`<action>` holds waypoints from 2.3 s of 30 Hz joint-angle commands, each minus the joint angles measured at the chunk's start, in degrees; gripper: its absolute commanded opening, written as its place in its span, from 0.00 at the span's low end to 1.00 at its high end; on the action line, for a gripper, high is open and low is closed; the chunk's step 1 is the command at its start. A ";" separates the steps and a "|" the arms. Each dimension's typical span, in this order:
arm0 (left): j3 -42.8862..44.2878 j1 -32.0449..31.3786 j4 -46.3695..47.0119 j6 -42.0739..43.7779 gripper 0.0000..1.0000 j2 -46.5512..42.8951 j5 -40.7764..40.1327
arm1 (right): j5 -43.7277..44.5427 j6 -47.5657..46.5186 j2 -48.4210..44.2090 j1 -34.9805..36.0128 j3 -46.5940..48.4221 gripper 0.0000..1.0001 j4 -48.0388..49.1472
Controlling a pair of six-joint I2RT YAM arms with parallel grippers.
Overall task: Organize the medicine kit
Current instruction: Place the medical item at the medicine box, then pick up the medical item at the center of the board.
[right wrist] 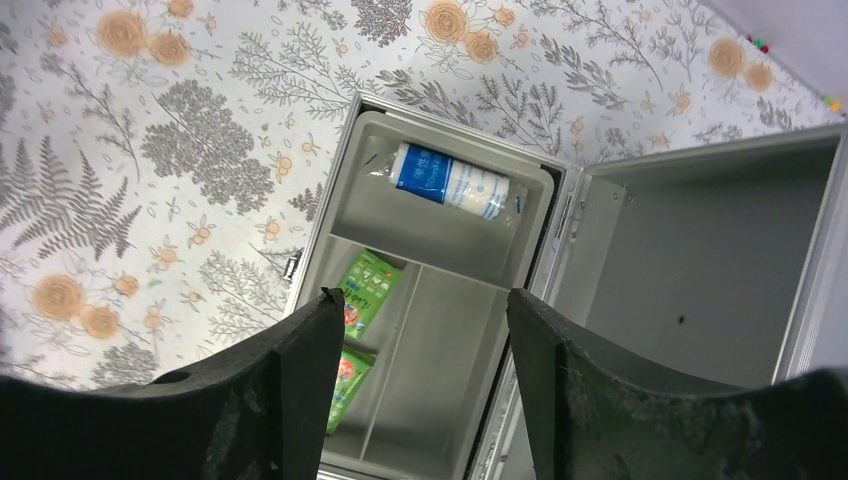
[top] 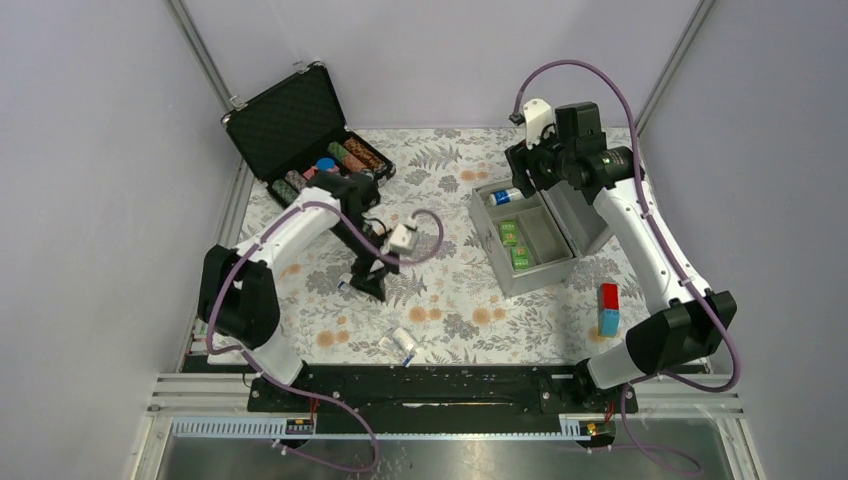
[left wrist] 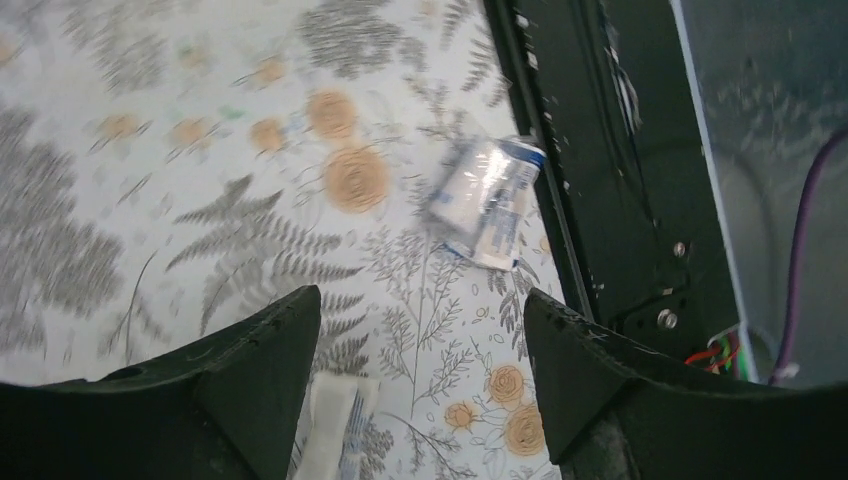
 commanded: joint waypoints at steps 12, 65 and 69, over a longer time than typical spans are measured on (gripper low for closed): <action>-15.67 -19.09 8.71 16.48 0.53 -2.29 -6.78 | -0.12 11.86 -4.01 -0.32 -3.04 0.69 1.93; 17.75 -17.65 67.36 -45.71 0.13 17.26 -27.29 | 21.50 19.17 -6.39 -2.04 9.13 0.67 3.35; 18.69 -19.28 70.96 -51.07 0.13 19.85 -30.72 | 21.22 20.25 -5.43 -3.08 9.75 0.66 3.95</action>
